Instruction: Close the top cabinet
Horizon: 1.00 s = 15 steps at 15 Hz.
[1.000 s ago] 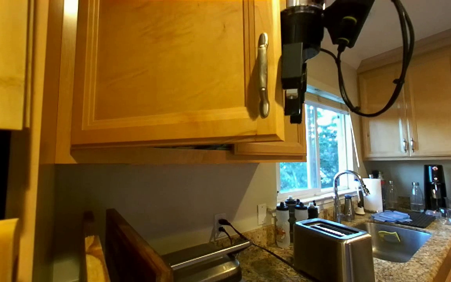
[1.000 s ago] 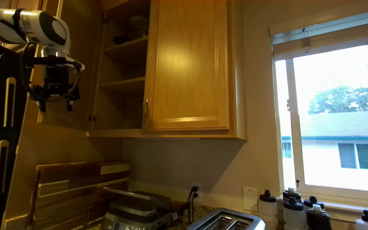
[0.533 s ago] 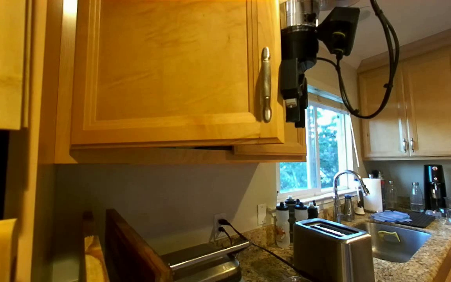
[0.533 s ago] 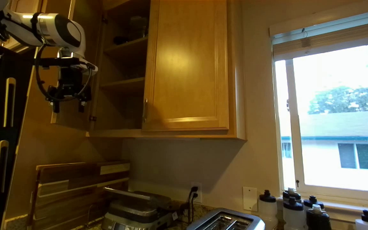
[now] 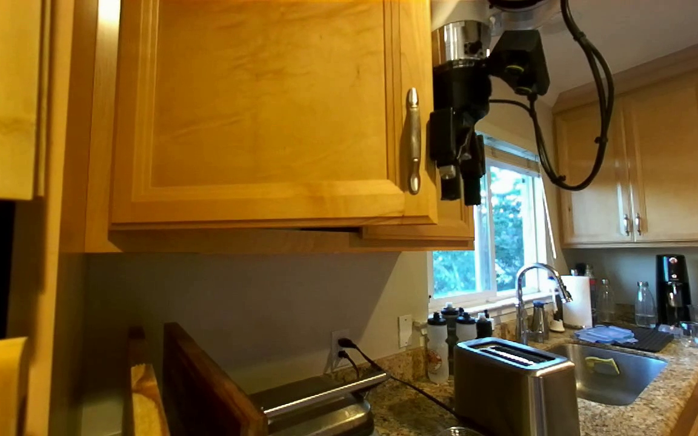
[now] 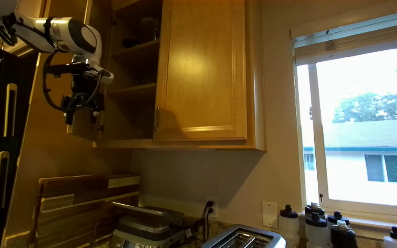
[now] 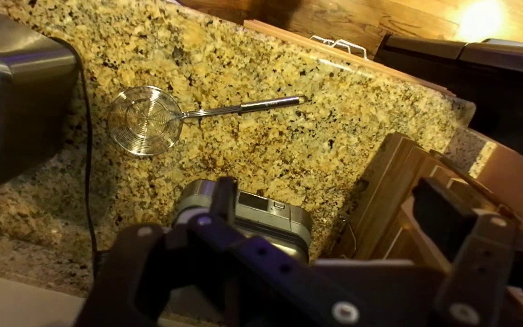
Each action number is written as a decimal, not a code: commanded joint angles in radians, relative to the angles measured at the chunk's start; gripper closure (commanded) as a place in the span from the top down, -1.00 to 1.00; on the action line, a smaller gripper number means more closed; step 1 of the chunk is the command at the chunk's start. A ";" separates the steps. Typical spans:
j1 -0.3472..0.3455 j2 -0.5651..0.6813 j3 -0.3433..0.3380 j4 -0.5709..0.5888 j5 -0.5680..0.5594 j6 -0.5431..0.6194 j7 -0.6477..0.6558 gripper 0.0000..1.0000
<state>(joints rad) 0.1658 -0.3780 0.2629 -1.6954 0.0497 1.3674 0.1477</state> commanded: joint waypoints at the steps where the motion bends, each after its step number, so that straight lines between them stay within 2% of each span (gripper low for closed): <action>1: -0.008 -0.012 -0.010 -0.049 0.058 -0.002 0.098 1.00; 6: -0.014 -0.060 -0.037 -0.133 0.162 0.009 0.166 1.00; 10: -0.019 -0.150 -0.043 -0.242 0.220 -0.005 0.229 1.00; 15: 0.009 -0.266 0.014 -0.329 0.283 0.001 0.254 1.00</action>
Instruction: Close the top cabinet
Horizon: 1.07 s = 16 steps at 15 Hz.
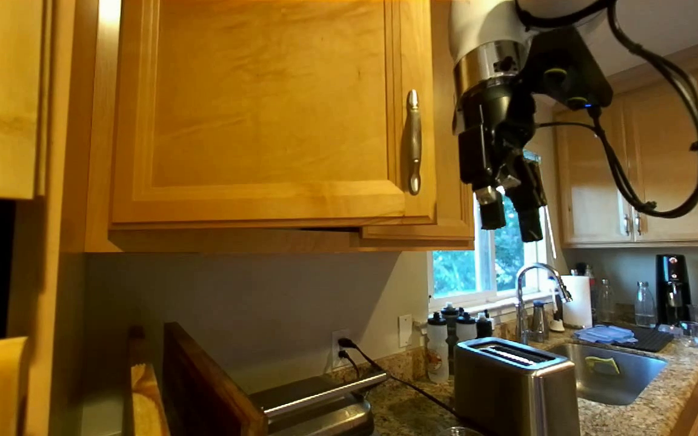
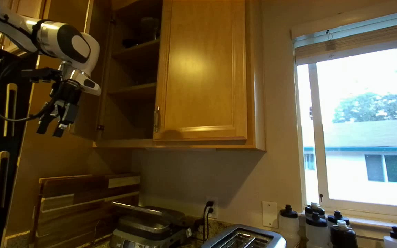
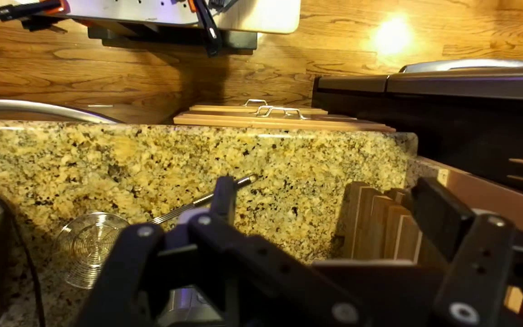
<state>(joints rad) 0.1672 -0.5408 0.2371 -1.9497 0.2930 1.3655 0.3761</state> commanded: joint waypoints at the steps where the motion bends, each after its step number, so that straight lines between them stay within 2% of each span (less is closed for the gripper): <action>1: 0.012 -0.092 0.061 -0.066 0.042 0.014 0.009 1.00; 3: 0.028 -0.068 0.117 -0.032 0.039 0.028 -0.015 1.00; 8: 0.052 0.096 0.236 0.115 -0.031 0.104 -0.088 1.00; 11: 0.053 0.187 0.247 0.200 -0.092 0.121 -0.124 1.00; 16: 0.055 0.310 0.202 0.329 -0.163 0.110 -0.175 1.00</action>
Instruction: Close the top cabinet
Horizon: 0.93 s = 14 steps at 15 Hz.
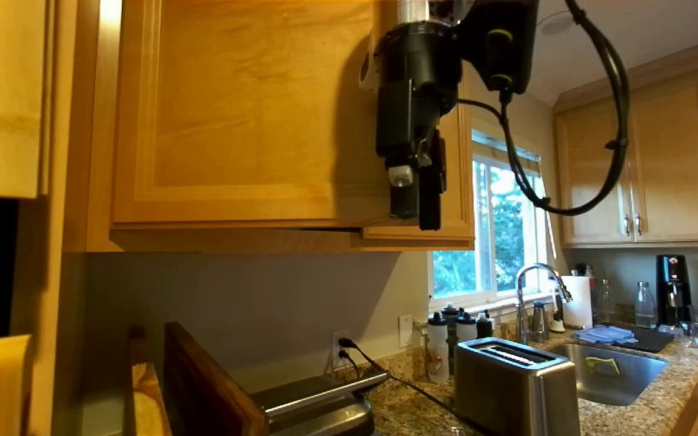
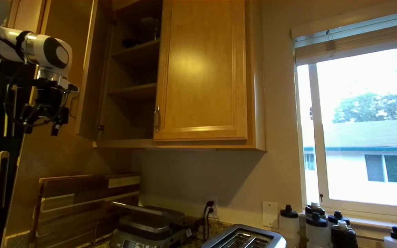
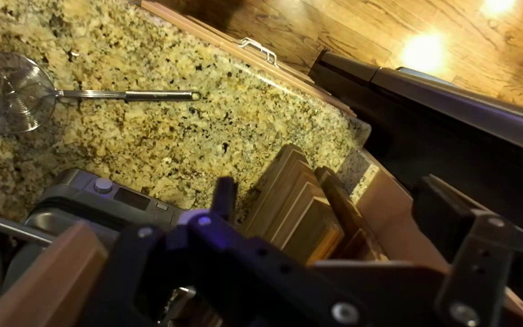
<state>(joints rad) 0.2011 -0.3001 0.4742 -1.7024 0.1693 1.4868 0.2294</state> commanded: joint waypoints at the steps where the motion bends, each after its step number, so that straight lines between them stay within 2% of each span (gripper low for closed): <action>1: 0.020 0.093 -0.045 0.104 -0.045 -0.014 -0.035 1.00; 8: 0.026 0.240 -0.099 0.280 -0.122 -0.027 -0.042 1.00; 14: 0.043 0.336 -0.122 0.421 -0.252 0.064 -0.132 1.00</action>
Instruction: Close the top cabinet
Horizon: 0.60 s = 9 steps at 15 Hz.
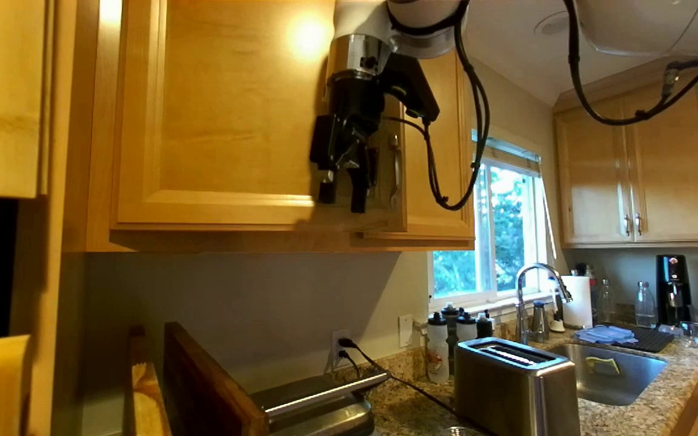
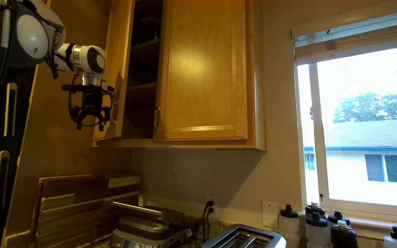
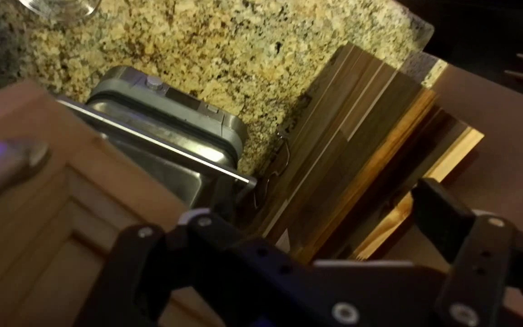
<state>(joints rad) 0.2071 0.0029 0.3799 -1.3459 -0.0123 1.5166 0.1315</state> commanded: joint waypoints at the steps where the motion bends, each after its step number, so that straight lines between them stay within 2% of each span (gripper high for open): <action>1: 0.007 0.030 -0.001 0.060 -0.099 0.069 -0.025 1.00; 9: 0.011 0.058 0.007 0.061 -0.290 0.309 0.057 1.00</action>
<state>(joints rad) 0.2109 0.0427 0.3844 -1.2923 -0.2379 1.7587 0.1453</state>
